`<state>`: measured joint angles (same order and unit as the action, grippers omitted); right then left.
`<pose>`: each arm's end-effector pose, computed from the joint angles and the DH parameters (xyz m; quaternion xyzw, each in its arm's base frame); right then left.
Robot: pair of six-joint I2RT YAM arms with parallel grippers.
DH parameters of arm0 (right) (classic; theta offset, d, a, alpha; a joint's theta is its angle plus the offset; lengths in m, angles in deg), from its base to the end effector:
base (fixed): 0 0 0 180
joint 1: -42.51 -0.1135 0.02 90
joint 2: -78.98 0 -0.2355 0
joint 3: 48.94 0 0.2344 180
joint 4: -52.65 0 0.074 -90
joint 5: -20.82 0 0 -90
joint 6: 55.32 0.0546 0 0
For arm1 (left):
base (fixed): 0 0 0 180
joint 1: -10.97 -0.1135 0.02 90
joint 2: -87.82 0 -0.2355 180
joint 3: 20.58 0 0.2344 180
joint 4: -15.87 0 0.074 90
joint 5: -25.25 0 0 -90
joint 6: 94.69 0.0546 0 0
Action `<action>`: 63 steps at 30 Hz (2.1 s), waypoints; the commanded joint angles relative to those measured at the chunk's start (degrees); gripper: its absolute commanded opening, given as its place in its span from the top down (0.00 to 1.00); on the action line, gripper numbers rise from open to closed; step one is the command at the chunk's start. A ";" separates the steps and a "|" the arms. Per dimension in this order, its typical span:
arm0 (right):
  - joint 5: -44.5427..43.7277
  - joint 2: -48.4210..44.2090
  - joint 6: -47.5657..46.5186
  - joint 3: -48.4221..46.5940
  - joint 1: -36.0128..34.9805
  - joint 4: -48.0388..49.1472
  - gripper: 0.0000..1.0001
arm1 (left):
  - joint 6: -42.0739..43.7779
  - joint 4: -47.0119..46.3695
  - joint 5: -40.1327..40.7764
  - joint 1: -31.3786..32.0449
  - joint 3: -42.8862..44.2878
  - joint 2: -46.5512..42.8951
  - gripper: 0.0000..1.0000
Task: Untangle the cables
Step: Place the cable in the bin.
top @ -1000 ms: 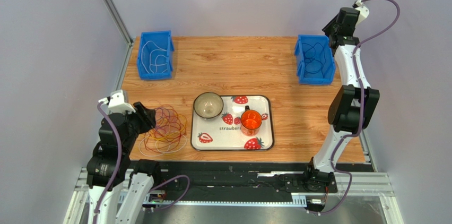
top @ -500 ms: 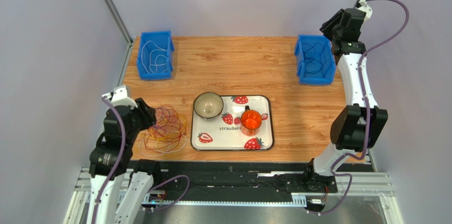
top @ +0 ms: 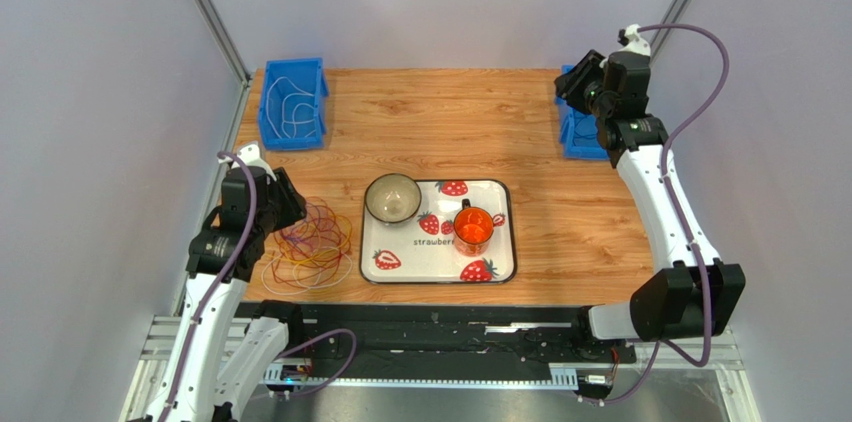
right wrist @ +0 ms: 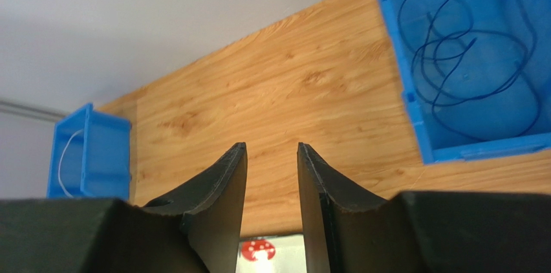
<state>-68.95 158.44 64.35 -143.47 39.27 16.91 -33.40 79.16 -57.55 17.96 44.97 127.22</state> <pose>0.3231 0.0185 0.3606 0.1869 0.8010 0.1627 0.5450 0.1503 -0.0115 0.2889 -0.1958 0.8724 -0.0826 0.4401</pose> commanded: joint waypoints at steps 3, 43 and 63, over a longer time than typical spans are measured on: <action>1.35 -6.59 0.12 6.91 -6.41 -0.45 0.62 | -3.89 -5.05 0.09 -0.30 0.08 4.98 0.50; 0.39 -18.82 0.39 25.91 -22.86 -3.88 0.63 | -35.63 -24.91 7.83 -5.31 -8.97 35.83 0.58; 0.21 -18.38 0.04 26.35 -22.86 -4.05 0.63 | -34.75 -28.43 8.35 -5.93 -9.06 40.85 0.64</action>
<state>-67.86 141.07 65.26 -117.66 16.69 12.71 -67.82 52.30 -50.47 12.32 36.14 167.89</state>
